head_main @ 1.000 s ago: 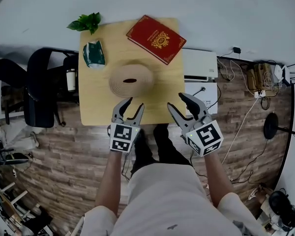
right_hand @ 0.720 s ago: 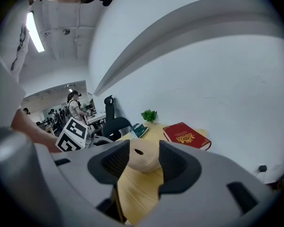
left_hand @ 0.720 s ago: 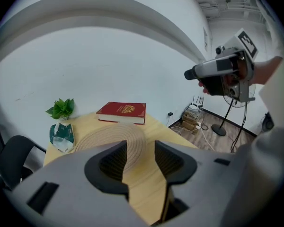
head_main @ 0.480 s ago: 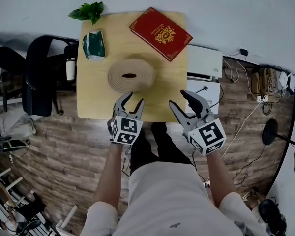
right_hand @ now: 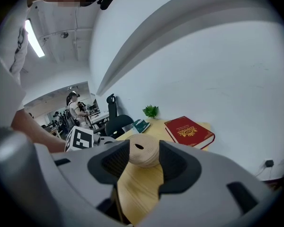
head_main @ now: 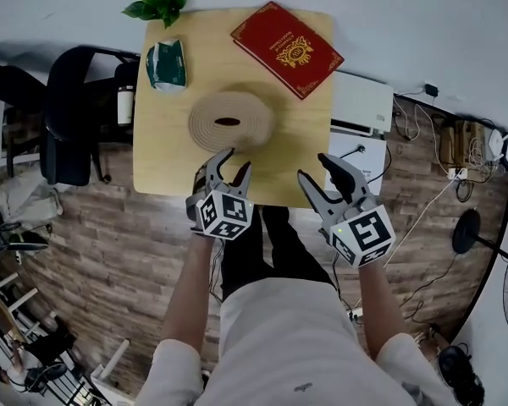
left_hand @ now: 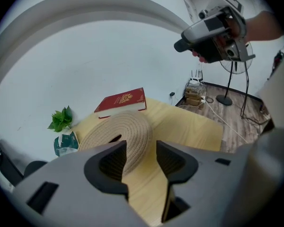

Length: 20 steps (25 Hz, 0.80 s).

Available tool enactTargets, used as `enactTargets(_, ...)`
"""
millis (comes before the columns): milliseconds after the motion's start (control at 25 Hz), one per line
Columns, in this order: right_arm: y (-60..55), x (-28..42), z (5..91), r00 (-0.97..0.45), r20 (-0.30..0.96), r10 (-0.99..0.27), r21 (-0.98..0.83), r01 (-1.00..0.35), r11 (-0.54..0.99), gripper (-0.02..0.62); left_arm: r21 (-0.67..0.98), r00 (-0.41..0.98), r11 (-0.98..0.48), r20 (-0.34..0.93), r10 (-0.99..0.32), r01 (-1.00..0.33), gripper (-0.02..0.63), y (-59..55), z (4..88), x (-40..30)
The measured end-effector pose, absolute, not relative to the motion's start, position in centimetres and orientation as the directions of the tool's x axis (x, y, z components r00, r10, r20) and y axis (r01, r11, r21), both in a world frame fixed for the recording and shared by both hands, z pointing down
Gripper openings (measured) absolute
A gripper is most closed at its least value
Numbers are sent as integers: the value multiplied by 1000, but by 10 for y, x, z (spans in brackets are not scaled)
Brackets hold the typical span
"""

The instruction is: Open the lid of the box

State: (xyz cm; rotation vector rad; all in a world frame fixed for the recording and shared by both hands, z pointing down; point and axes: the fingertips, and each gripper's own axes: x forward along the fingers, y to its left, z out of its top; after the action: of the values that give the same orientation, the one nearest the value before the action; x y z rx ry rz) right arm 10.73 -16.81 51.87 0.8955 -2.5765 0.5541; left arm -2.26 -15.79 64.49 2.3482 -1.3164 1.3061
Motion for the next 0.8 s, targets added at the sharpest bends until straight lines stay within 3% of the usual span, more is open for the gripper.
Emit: enactTargets(800,-171,115,536,-693,481,-537,-257,-697,669,179,-460,146,-697,769,-623,-551,198,-170,680,-27)
